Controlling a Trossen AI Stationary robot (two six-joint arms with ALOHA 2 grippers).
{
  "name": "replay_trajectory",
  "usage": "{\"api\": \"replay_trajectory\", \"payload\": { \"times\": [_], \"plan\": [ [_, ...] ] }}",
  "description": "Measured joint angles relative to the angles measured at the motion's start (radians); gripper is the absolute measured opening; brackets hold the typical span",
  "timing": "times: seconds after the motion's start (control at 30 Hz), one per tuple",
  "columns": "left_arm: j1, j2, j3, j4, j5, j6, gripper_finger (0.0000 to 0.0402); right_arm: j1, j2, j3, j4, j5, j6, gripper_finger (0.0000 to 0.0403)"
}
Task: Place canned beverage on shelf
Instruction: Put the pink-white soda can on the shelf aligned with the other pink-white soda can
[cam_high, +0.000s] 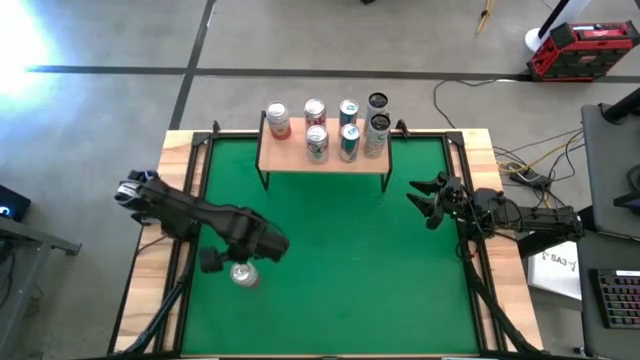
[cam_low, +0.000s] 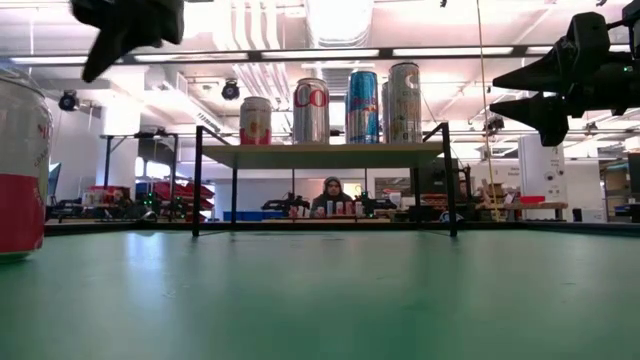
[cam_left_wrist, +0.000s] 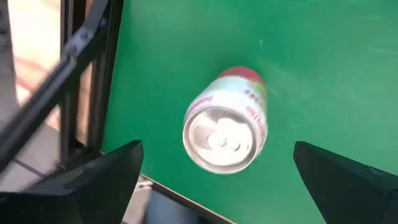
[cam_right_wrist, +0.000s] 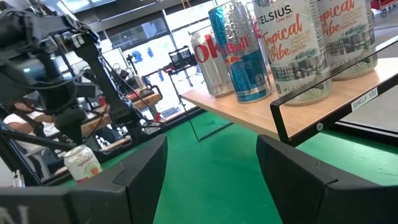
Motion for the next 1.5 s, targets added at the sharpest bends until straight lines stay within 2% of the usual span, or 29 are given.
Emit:
{"api": "replay_trajectory", "payload": {
  "times": [0.23,0.4,1.17,1.33,1.5],
  "plan": [
    [-0.124,-0.008,-0.016,0.064,-0.07,-0.35,0.0399,0.0,0.0,0.0,0.0,0.0,0.0,0.0238],
    [-0.16,-0.009,-0.033,0.098,-0.088,-0.483,0.0399,0.0,0.0,0.0,0.0,0.0,0.0,0.0238],
    [-0.172,-0.023,-0.284,0.39,-0.087,-0.519,0.0391,0.0,0.0,0.0,0.0,0.0,0.0,0.0238],
    [-0.184,-0.024,-0.328,0.415,-0.103,-0.514,0.0357,0.0,0.0,0.0,0.0,0.0,0.0,0.0238],
    [-0.208,-0.025,-0.338,0.442,-0.15,-0.501,0.0286,0.0,0.0,0.0,0.0,0.0,0.0,0.0238]
  ]
}}
